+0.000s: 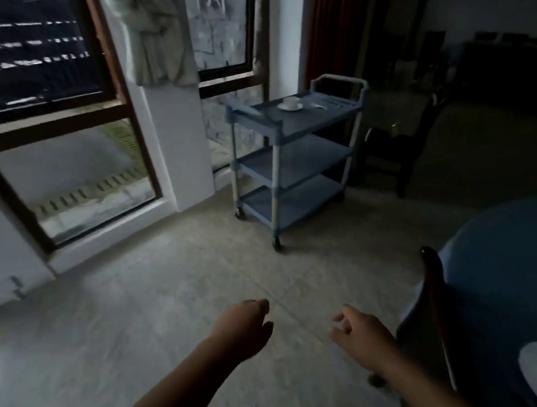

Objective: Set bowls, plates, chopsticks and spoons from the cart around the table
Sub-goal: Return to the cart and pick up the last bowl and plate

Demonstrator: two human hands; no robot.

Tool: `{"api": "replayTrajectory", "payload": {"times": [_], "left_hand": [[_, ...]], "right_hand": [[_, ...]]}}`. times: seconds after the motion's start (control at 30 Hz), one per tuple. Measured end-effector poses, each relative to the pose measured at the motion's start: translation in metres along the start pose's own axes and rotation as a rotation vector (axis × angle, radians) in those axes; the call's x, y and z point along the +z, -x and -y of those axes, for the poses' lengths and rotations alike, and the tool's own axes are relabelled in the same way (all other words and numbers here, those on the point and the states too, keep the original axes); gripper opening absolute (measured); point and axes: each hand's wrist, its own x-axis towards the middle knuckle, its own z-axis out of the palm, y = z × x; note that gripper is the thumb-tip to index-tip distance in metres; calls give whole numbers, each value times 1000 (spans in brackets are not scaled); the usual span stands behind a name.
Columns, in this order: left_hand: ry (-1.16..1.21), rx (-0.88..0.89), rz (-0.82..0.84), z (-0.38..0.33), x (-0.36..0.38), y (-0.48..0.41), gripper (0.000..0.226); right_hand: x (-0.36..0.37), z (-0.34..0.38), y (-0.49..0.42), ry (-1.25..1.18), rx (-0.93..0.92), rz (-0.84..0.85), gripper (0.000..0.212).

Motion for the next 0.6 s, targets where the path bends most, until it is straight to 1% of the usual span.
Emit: {"api": "replayTrajectory", "payload": {"times": [0.1,0.3,0.6], "left_hand": [[-32,45,37,0,-17,-104,38],[-10,64,-4,-11,-51,-313,37],[-17,45,-31,-19,-127,-575,32]], "right_hand": [[-34,-9,-87,-16,55,-6,29],[-113,-27,-273,-25,12,-113,32],[-217,-19,-533,-8,-15,-68,37]]}}
